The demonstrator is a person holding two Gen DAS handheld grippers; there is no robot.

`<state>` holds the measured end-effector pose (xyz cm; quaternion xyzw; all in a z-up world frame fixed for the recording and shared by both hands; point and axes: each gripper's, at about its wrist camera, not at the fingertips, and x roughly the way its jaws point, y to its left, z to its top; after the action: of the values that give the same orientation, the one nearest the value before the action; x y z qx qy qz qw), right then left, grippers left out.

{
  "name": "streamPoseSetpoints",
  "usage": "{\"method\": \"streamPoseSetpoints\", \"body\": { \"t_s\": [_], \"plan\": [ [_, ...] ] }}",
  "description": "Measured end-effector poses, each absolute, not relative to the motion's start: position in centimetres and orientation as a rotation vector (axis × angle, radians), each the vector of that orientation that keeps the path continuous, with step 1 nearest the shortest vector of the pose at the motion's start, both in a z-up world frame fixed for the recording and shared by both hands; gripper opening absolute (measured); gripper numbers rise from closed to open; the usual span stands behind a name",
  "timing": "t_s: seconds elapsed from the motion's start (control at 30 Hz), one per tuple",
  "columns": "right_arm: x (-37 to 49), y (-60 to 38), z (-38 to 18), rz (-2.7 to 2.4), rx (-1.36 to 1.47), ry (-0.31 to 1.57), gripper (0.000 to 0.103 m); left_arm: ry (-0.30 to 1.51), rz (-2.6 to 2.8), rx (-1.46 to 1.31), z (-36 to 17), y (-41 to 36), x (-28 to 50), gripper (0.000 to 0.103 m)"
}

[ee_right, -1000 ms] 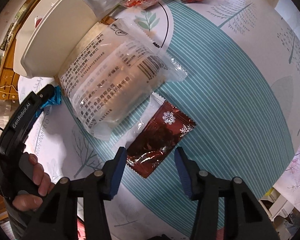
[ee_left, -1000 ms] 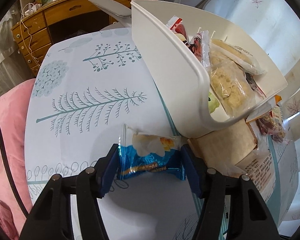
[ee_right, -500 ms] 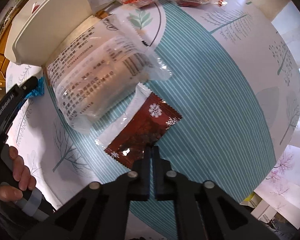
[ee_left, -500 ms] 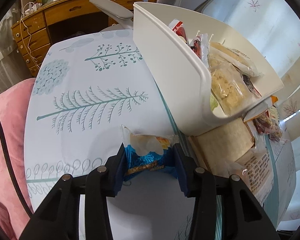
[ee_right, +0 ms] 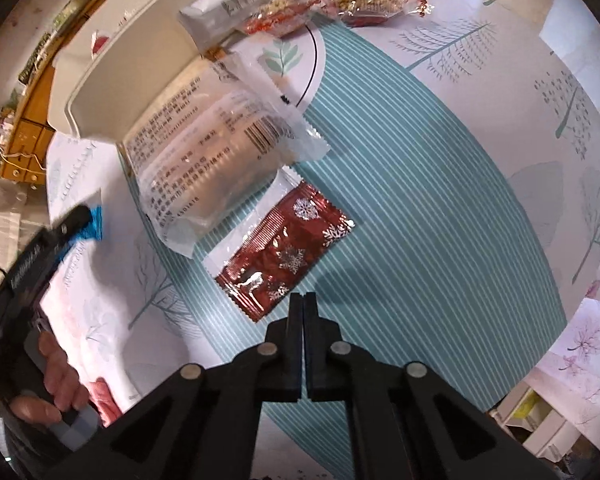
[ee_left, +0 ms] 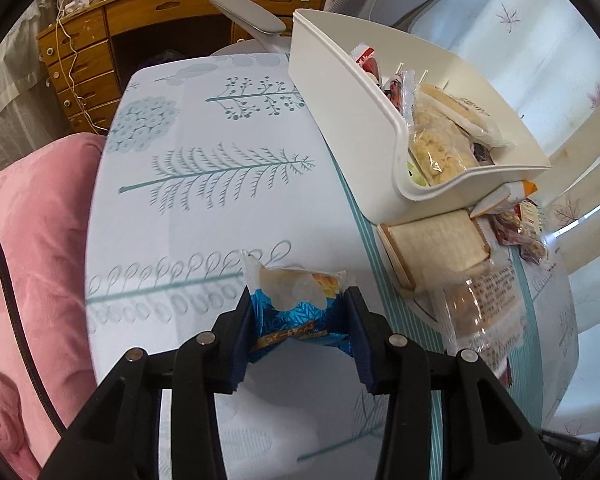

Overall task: Organize snacks
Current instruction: 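Lift the blue snack with the left tool while the right tool lifts the red packet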

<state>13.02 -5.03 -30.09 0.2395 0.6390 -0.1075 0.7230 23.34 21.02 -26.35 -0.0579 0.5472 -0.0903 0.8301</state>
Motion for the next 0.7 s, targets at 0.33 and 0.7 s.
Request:
{"method": "streamPoseSetpoints", "body": {
  "t_s": [0.33, 0.7],
  "plan": [
    [15.3, -7.2, -29.4, -0.212, 0.603, 1.408, 0.004, 1.174, -0.231, -0.169, -24.1, 21.3, 19.5, 0.041],
    [18.7, -2.2, -29.5, -0.201, 0.436, 1.411, 0.042, 1.175, -0.228, -0.189, -23.0, 21.1, 17.9, 0.041]
  ]
}}
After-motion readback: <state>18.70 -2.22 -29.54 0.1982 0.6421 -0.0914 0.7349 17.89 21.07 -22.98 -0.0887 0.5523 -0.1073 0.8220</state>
